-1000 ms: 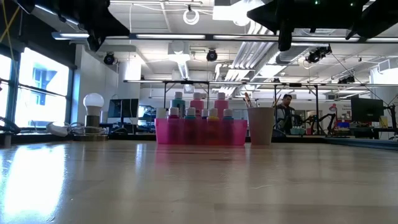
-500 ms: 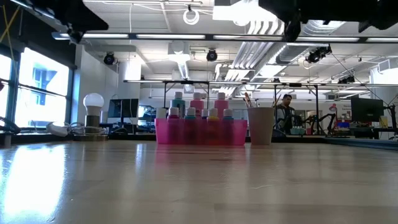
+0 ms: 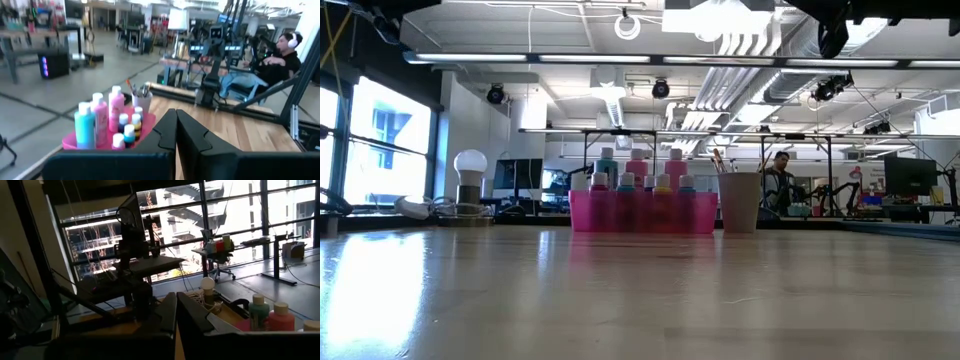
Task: Pick & Place Paint Supplies
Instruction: Return to Home Position
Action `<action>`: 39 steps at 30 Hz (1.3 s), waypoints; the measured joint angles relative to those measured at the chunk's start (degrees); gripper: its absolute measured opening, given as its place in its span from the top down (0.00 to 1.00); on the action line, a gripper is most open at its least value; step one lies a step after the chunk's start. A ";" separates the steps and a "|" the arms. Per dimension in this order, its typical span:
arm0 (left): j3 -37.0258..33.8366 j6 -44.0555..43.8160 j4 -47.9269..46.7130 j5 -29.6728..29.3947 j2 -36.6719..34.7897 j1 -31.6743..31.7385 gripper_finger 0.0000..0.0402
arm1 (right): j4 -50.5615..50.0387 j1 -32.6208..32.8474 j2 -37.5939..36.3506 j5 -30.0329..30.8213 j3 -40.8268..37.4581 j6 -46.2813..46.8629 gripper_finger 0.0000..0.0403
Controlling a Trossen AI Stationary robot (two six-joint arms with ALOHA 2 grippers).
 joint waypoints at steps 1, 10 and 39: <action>0.01 0.60 0.03 -0.01 -0.43 0.00 1.00 | -0.93 0.00 -0.84 0.00 0.00 0.09 0.99; 1.49 2.46 -4.26 -0.15 -0.30 0.00 1.00 | -7.70 0.00 -8.56 1.40 -0.01 0.52 0.99; 1.49 3.46 -8.34 0.17 -0.29 0.00 1.00 | -27.84 -0.01 -28.00 5.98 -1.10 4.68 0.99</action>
